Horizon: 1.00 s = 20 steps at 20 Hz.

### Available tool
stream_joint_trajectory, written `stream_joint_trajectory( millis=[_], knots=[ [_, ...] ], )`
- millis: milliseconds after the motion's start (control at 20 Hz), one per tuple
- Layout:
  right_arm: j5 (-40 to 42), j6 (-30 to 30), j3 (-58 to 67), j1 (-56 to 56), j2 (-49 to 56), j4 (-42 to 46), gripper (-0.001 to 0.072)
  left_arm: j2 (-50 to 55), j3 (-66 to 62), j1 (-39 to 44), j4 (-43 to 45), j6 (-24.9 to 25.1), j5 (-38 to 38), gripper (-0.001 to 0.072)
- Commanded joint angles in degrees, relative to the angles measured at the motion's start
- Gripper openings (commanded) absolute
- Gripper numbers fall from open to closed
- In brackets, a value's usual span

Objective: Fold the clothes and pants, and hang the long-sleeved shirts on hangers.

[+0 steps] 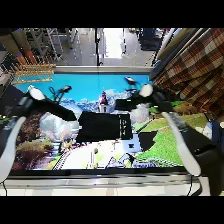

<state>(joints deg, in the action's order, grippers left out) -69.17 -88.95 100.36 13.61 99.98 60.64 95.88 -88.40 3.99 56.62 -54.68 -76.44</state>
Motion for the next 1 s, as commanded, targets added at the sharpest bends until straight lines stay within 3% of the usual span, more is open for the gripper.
stream_joint_trajectory(
  millis=[0, 50, 250, 450, 550, 650, 700, 750, 800, 850, 950],
  knots=[
    [-7.85, 4.48, -10.47, -12.11, -4.35, -2.91, 0.0459, 7.85, -0.07, 4.87, 0.22, -0.5, 1.6, 0.0004],
    [-7.04, 8.24, -14.67, -14.16, -3.8, -6.64, 0.0555, 9.57, -0.07, 5.53, 1.42, -2.49, 2.67, 0.0004],
    [-3.52, 20.5, -20.28, -17.62, 3.98, -18.99, 0.0647, 13.35, -0.09, 5.9, 2.93, -6.03, 2.93, 0.0004],
    [-3.82, 24.98, -16.41, -17.84, 11.96, -24.48, 0.0647, 13.49, -0.17, 5.9, 2.93, -6.03, 3.43, 0.0004],
    [-5.97, 27.3, -14.01, -17.35, 15.15, -31.19, 0.0647, 13.68, -0.17, 5.88, 2.93, -6.03, 3.58, 0.0003],
    [-8.94, 26.75, -10.58, -15.5, 18.16, -32.57, 0.0645, 13.7, -0.24, 5.9, 2.93, -6.03, 3.58, 0.0004],
    [-11.17, 26.43, -8.7, -13.9, 19.54, -33.03, 0.0613, 13.7, -0.5, 5.9, 2.91, -6.03, 3.56, 0.0004],
    [-12.44, 25.49, -7.28, -12.37, 20.44, -33.68, 0.0457, 13.68, -1.11, 5.9, 2.91, -6.03, 3.41, 0.0004],
    [-12.72, 24.3, -6.23, -11.19, 20.5, -33.62, 0.0192, 13.53, -2.34, 5.88, 2.91, -6.03, 2.47, 0.0003],
    [-13.64, 22.84, -5.22, -10.71, 19.76, -33.62, 0.0018, 12.96, -4.13, 5.75, 2.93, -6.05, -0.17, 0.0003],
    [-13.86, 19.76, -4.63, -11.74, 15.23, -32.44, 0.0018, 10.1, -8.02, 5.11, 2.91, -6.05, -7.76, 0.0003]
  ],
)
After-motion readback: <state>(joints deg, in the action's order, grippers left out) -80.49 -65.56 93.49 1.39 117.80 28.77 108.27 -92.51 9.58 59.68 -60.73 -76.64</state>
